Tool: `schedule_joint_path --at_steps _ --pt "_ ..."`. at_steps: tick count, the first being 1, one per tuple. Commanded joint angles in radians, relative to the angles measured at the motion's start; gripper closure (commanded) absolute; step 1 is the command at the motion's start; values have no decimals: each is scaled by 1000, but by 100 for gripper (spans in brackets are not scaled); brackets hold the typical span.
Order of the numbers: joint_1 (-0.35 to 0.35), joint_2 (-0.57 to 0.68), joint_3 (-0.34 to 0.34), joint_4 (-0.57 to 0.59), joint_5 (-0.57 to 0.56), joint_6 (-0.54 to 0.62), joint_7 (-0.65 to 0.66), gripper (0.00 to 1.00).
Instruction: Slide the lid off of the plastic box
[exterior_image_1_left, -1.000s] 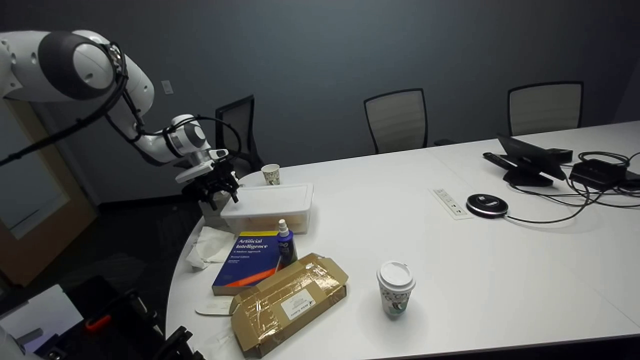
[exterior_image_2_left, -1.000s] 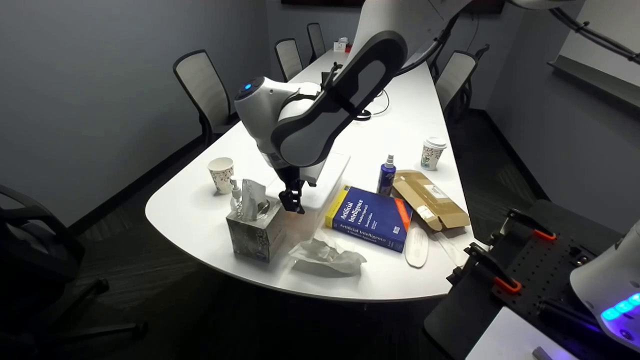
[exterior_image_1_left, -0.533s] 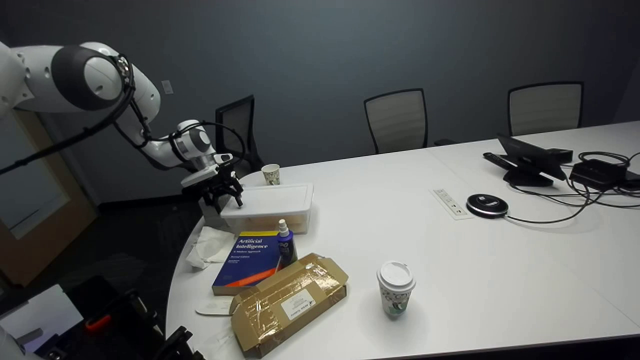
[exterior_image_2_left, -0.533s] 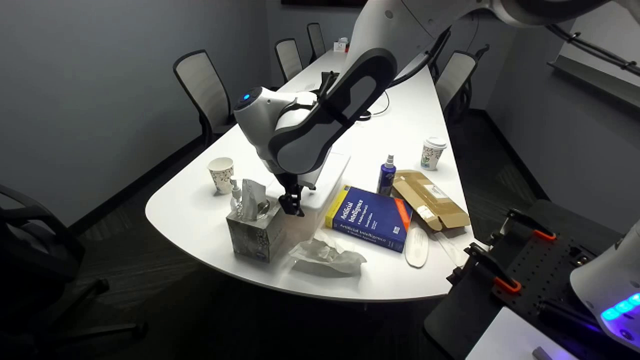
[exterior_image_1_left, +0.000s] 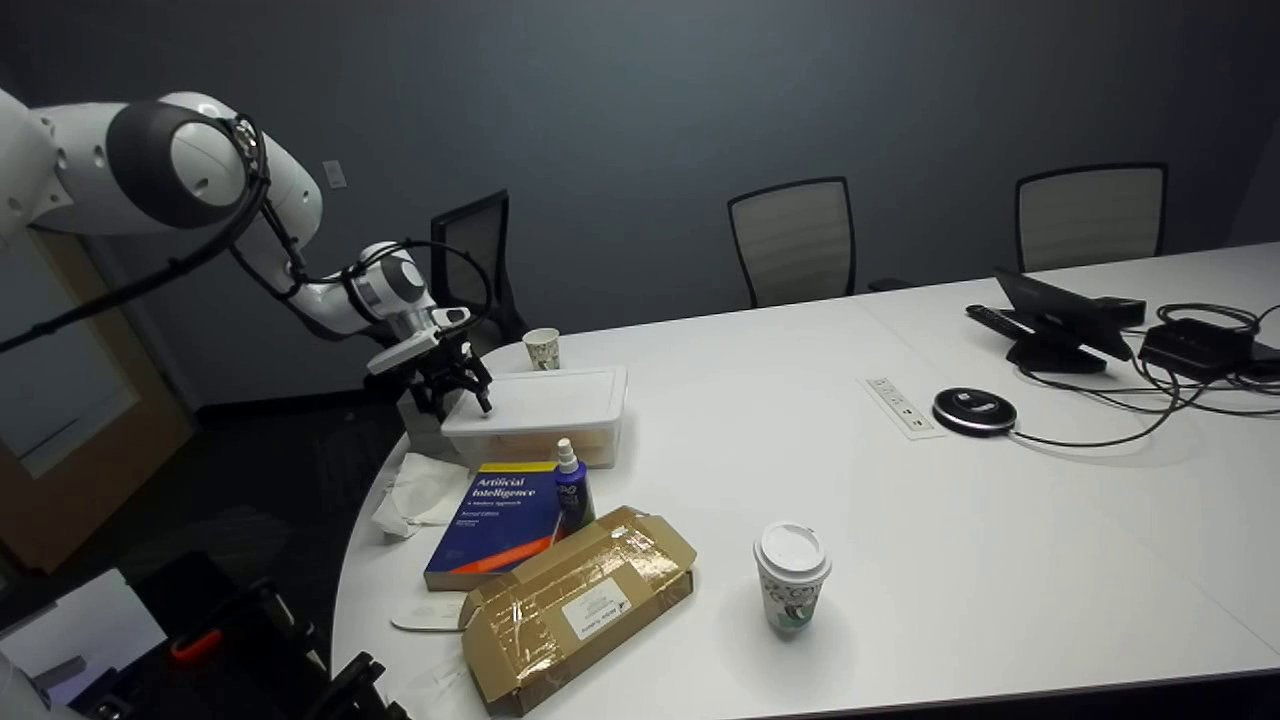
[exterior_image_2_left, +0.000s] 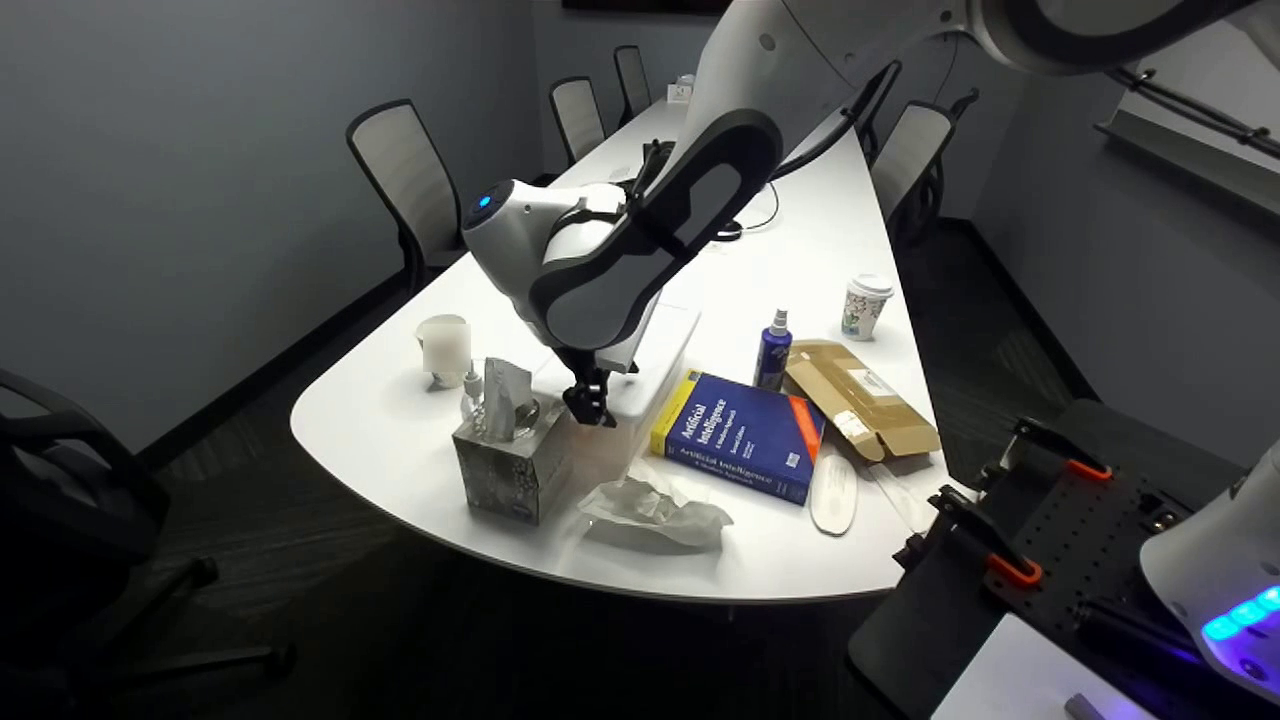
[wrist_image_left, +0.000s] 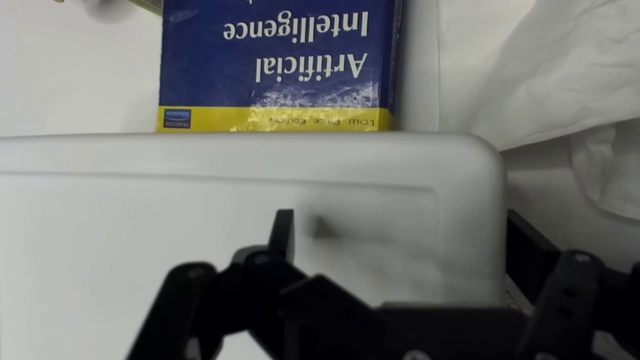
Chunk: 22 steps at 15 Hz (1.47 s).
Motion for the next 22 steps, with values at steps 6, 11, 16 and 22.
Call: schedule_joint_path --at_steps 6,11,16,22 --pt "42 5 -35 58 -9 -54 10 0" --pt "42 2 -40 58 -10 -63 16 0" --pt "34 -8 -43 42 -7 -47 22 0" --pt "26 -12 -37 38 -2 -25 17 0"
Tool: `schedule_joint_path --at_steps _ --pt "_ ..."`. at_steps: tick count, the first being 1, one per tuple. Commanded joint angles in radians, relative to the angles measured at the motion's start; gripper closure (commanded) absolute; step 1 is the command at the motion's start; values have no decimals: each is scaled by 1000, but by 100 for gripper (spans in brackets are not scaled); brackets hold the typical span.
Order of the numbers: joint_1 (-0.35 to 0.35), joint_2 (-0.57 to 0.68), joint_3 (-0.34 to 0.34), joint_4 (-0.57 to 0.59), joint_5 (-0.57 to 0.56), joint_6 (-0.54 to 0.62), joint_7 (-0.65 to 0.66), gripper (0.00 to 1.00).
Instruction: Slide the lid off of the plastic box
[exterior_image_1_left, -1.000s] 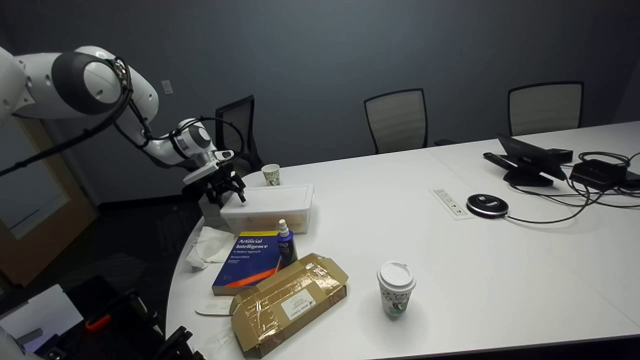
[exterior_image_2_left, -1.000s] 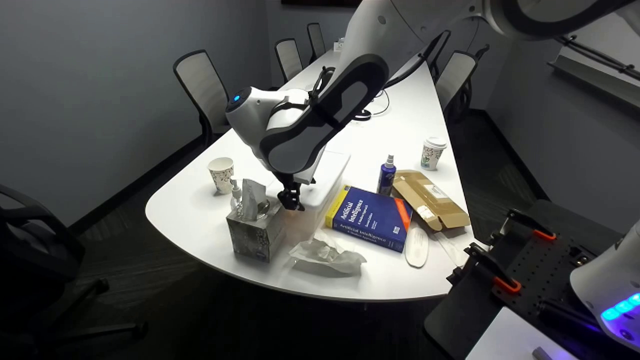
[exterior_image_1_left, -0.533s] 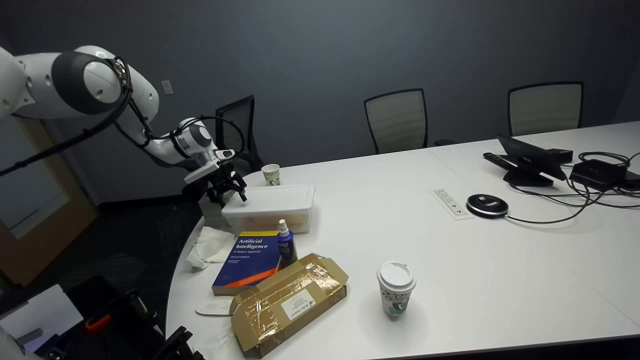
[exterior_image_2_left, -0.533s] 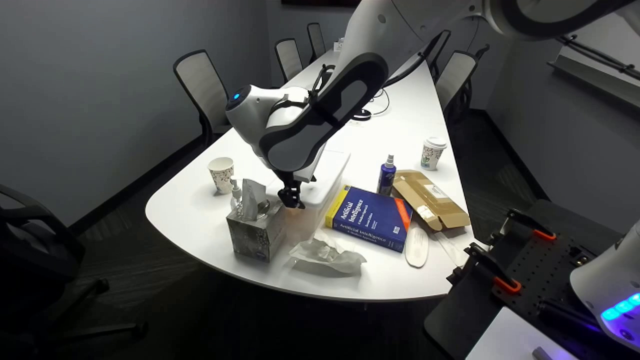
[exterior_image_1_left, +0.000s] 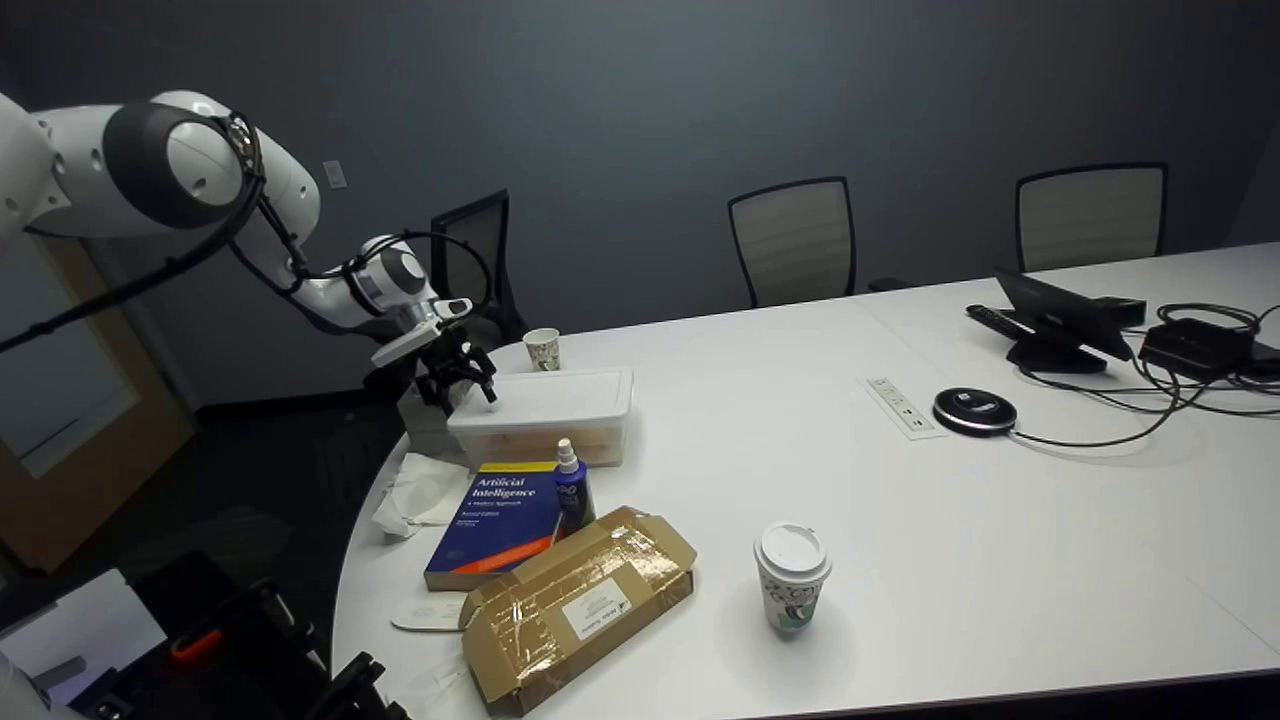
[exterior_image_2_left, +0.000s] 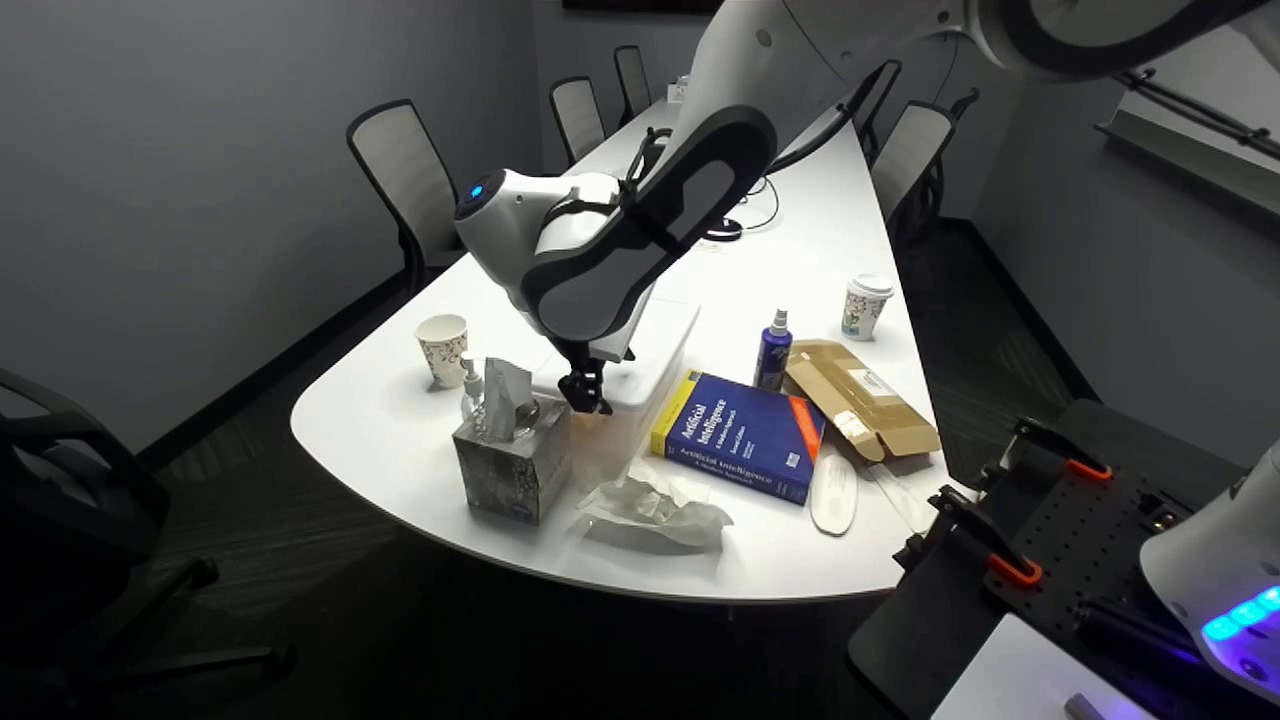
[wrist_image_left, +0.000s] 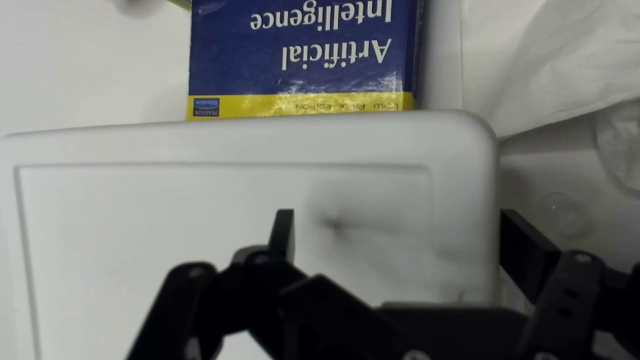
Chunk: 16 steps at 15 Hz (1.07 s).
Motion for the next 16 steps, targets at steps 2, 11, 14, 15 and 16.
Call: schedule_joint_path --at_steps 2,11,14,15,16 --pt "3 -25 -5 -6 3 16 15 0" --pt "7 -24 -12 7 3 10 23 0" --pt "7 -17 -11 10 5 9 23 0" --pt "6 -14 -11 11 6 8 23 0" --pt "7 -12 -11 12 7 7 24 0"
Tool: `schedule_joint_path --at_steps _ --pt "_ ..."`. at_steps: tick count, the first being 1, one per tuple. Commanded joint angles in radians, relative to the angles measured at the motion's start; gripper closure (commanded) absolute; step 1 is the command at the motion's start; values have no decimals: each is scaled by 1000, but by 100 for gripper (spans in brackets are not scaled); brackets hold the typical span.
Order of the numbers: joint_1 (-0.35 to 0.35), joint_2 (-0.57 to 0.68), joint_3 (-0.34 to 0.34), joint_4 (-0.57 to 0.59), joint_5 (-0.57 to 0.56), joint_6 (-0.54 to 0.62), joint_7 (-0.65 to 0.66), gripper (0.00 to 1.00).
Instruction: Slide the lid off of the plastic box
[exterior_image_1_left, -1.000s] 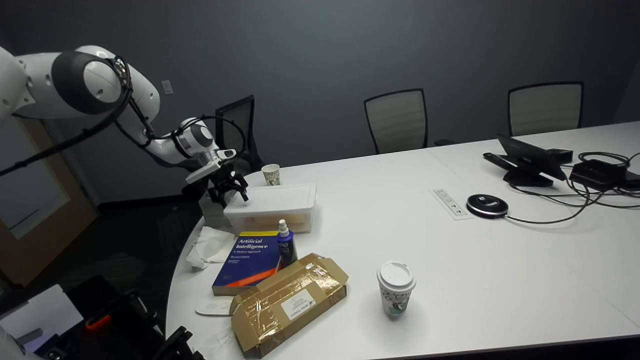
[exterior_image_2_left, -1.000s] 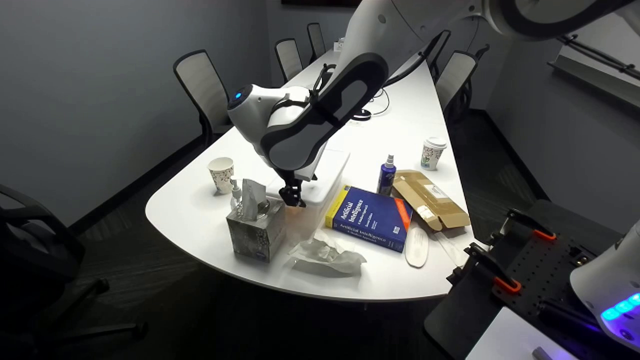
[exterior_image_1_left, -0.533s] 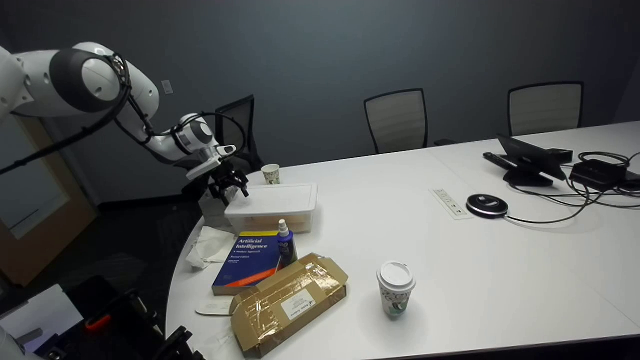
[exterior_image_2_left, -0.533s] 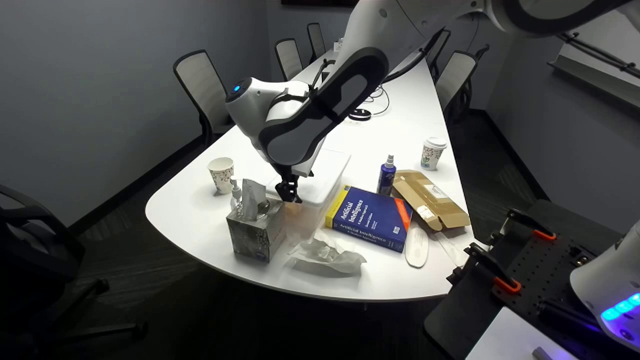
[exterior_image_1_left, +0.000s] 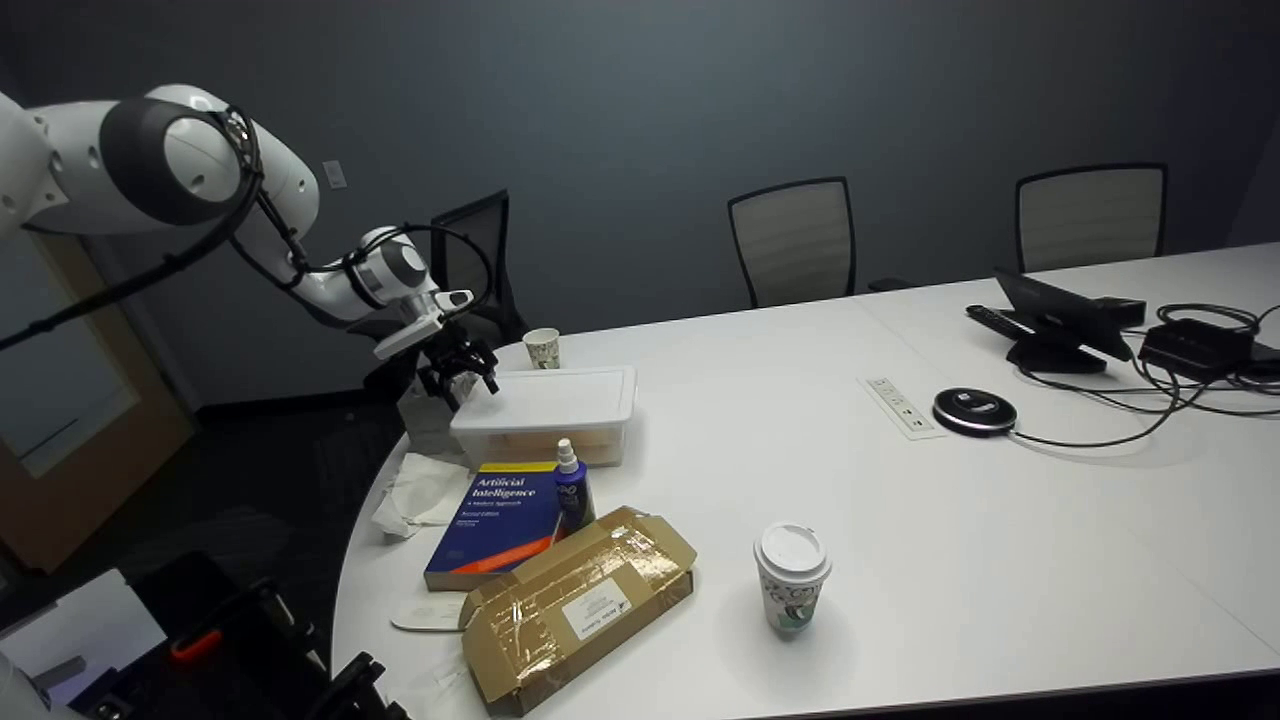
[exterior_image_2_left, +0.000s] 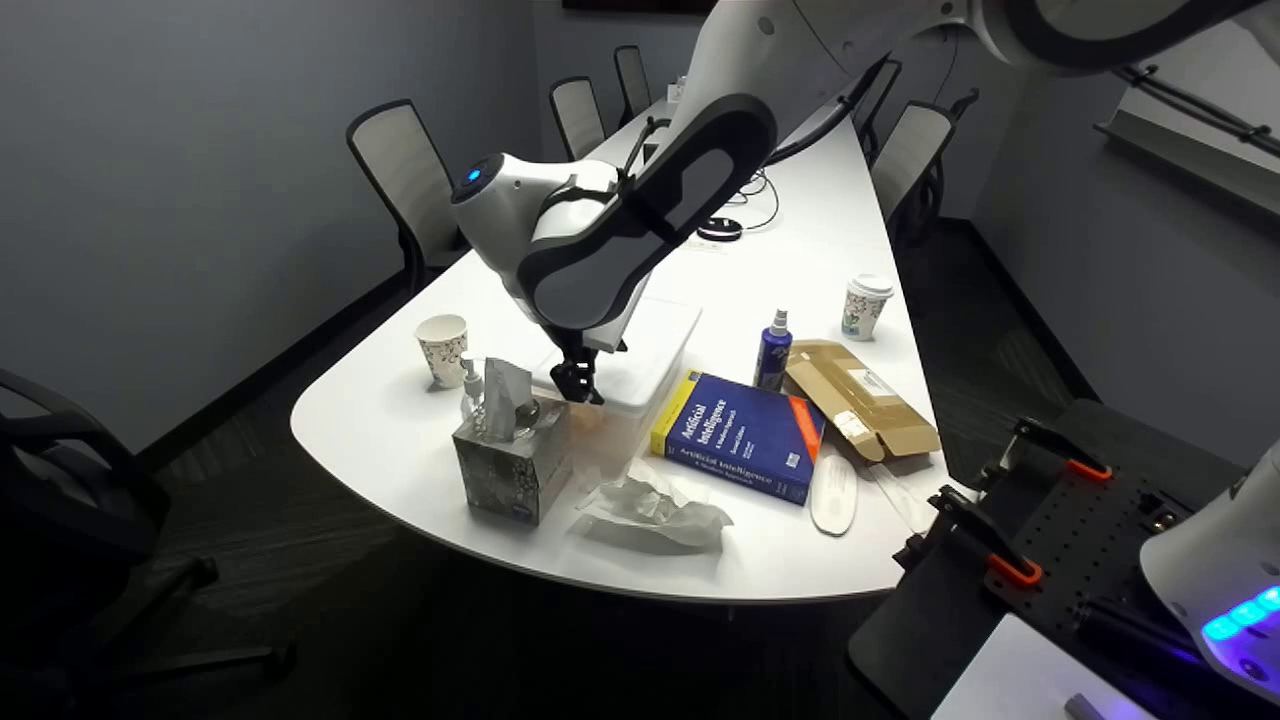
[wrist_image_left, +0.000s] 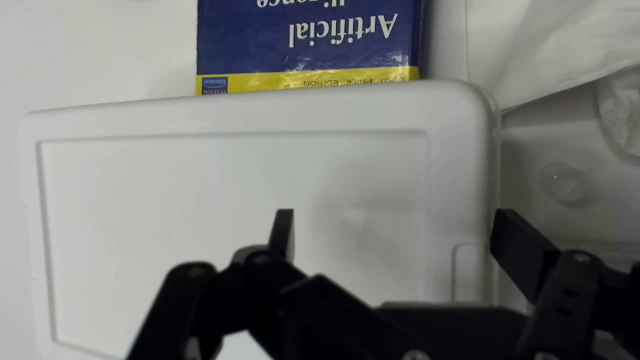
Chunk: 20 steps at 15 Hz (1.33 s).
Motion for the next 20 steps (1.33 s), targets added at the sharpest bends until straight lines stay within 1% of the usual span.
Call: schedule_joint_path --at_steps 1,20 --pt "7 1 -8 -1 6 -11 24 0" --pt "-4 10 -46 14 -9 -28 11 0"
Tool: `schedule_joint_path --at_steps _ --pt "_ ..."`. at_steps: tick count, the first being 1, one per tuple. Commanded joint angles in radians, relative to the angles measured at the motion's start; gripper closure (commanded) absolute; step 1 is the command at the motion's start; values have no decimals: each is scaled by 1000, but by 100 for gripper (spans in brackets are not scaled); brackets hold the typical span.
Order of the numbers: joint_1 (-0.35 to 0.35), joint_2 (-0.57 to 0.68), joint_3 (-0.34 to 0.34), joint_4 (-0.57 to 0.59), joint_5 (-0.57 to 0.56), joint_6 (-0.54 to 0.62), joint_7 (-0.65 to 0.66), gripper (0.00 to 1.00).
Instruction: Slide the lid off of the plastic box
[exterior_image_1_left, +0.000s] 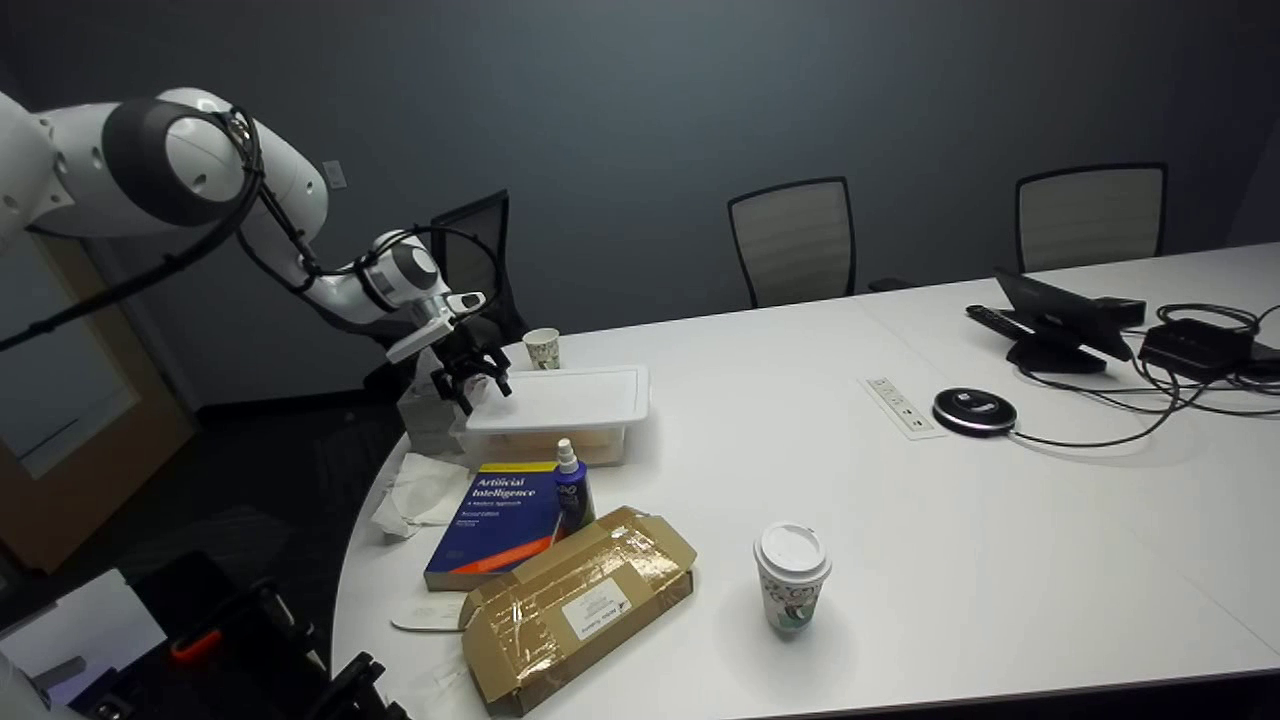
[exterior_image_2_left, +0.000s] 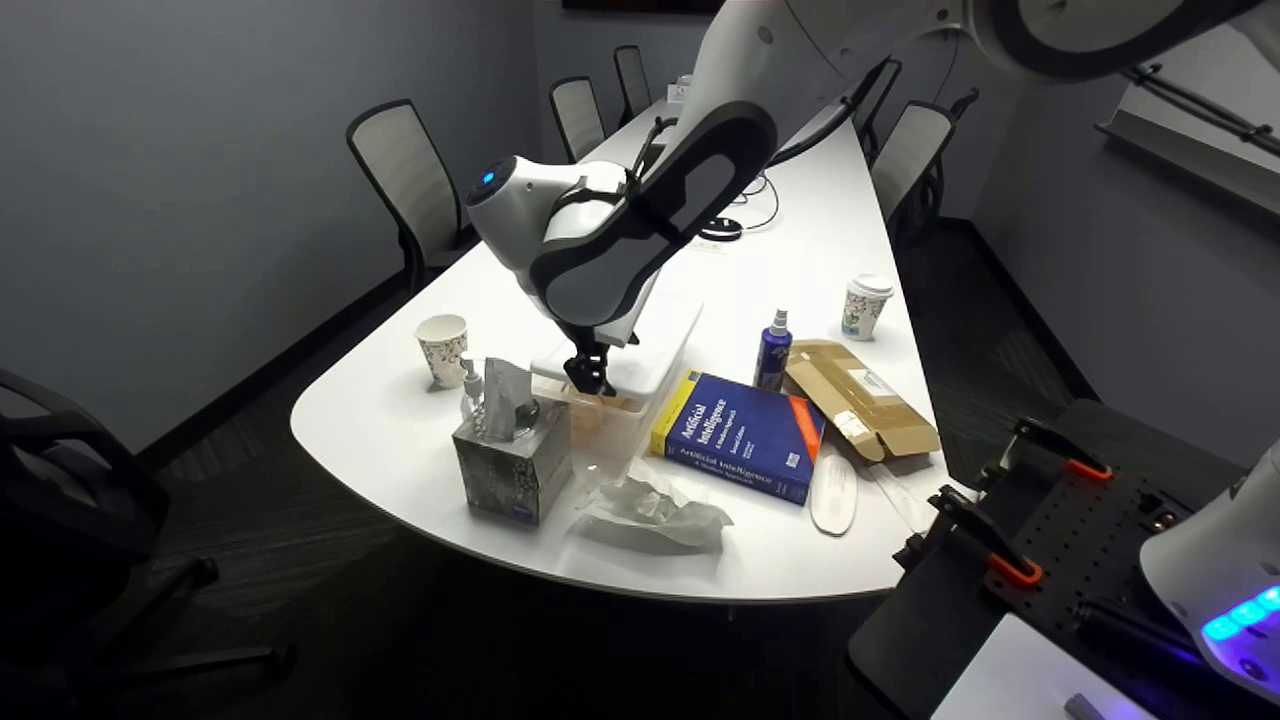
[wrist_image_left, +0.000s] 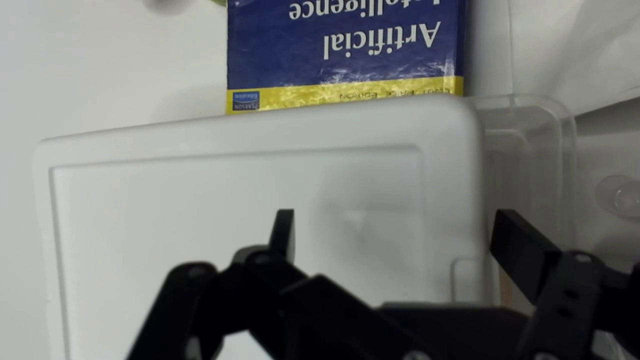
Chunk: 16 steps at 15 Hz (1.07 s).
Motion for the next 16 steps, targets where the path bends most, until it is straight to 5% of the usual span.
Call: schedule_joint_path --at_steps 1,16 --pt "0 1 -13 14 -10 -28 10 0" --pt "-54 35 -32 77 -10 -60 -36 0"
